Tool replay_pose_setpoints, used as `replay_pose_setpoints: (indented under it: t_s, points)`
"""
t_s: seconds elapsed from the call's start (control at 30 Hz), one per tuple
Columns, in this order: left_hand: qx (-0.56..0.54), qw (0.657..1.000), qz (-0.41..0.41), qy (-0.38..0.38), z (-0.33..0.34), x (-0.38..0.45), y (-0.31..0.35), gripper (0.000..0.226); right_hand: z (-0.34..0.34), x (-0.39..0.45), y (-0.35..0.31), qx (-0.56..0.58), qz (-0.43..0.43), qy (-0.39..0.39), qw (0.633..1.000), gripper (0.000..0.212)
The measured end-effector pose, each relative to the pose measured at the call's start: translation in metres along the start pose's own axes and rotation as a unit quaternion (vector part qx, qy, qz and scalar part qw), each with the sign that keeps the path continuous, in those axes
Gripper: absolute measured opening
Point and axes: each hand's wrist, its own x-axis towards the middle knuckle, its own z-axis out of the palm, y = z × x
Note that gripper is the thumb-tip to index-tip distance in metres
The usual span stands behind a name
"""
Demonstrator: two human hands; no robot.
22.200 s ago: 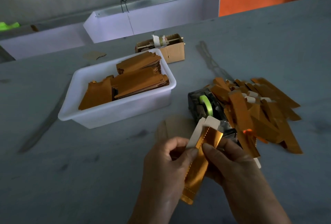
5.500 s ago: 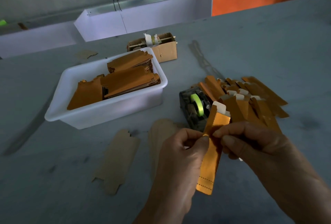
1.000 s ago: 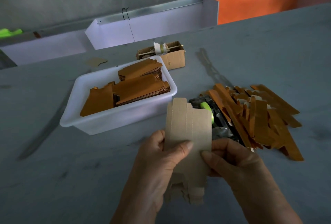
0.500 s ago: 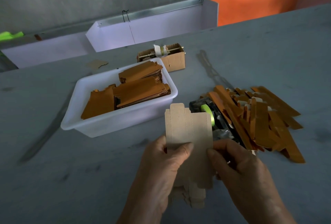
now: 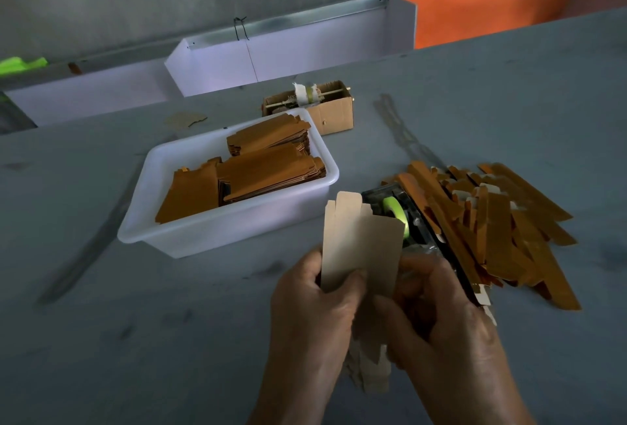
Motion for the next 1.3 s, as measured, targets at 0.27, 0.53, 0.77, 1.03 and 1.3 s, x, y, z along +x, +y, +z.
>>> replay_pose_setpoints:
  t_s: [0.27, 0.53, 0.77, 1.03, 1.3]
  points:
    - [-0.082, 0.981, -0.056, -0.165, -0.010, -0.003, 0.001, 0.028, -0.005, -0.001, -0.005, 0.124, 0.012, -0.064, 0.990, 0.036]
    - [-0.024, 0.975, -0.009, -0.219, -0.017, -0.008, 0.007, 0.034, -0.013, 0.003, -0.004, 0.082, 0.076, 0.023, 0.993, 0.029]
    - [-0.006, 0.962, -0.042, -0.268, -0.017, -0.009, 0.002, 0.017, -0.019, 0.010, 0.000, 0.296, 0.221, -0.087, 0.925, 0.022]
    - [-0.003, 0.991, 0.013, -0.136, -0.006, -0.016, -0.001, 0.003, -0.015, 0.010, -0.003, 0.279, 0.200, -0.024, 0.939, 0.020]
    - [-0.022, 0.998, 0.056, 0.000, 0.008, -0.022, -0.008, 0.012, -0.016, 0.009, -0.006, 0.294, 0.206, 0.008, 0.933, 0.023]
